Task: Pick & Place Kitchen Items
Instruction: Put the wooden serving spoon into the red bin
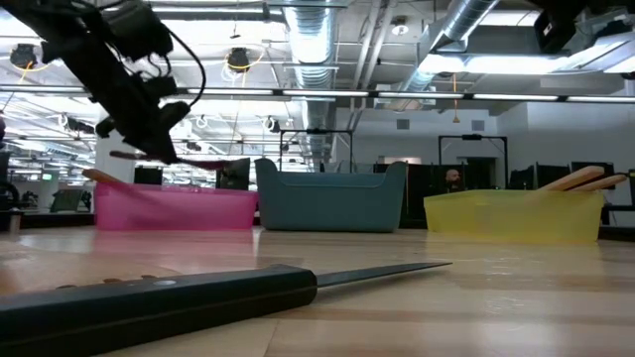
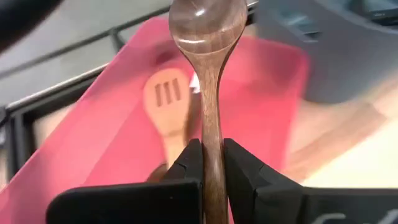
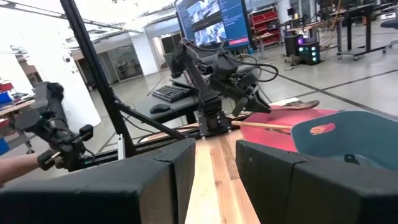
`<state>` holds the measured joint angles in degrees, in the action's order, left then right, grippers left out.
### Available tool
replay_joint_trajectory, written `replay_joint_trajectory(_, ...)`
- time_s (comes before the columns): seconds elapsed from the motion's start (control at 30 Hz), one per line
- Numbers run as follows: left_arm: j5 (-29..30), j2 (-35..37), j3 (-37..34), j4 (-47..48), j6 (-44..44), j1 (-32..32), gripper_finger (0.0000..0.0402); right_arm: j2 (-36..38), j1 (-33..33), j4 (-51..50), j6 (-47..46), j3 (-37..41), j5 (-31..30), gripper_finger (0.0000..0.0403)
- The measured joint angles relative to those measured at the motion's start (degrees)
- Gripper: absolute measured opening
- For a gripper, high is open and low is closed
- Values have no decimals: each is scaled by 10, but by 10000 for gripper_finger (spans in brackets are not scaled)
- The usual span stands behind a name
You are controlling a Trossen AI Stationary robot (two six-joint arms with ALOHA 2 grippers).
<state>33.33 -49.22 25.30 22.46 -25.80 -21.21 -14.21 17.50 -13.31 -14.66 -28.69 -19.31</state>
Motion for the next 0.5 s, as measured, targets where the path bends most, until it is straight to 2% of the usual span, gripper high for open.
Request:
replay_joint_trajectory(0.1,-19,-13,0,1,1,-48,14,0,0,0,-4,0,-2,126)
replay_joint_trajectory(0.27,-88,-42,0,0,19,-123,14,0,0,0,-4,0,-2,126)
replay_joint_trajectory(0.5,-124,-90,0,-7,64,-172,14,0,0,0,0,0,-2,126)
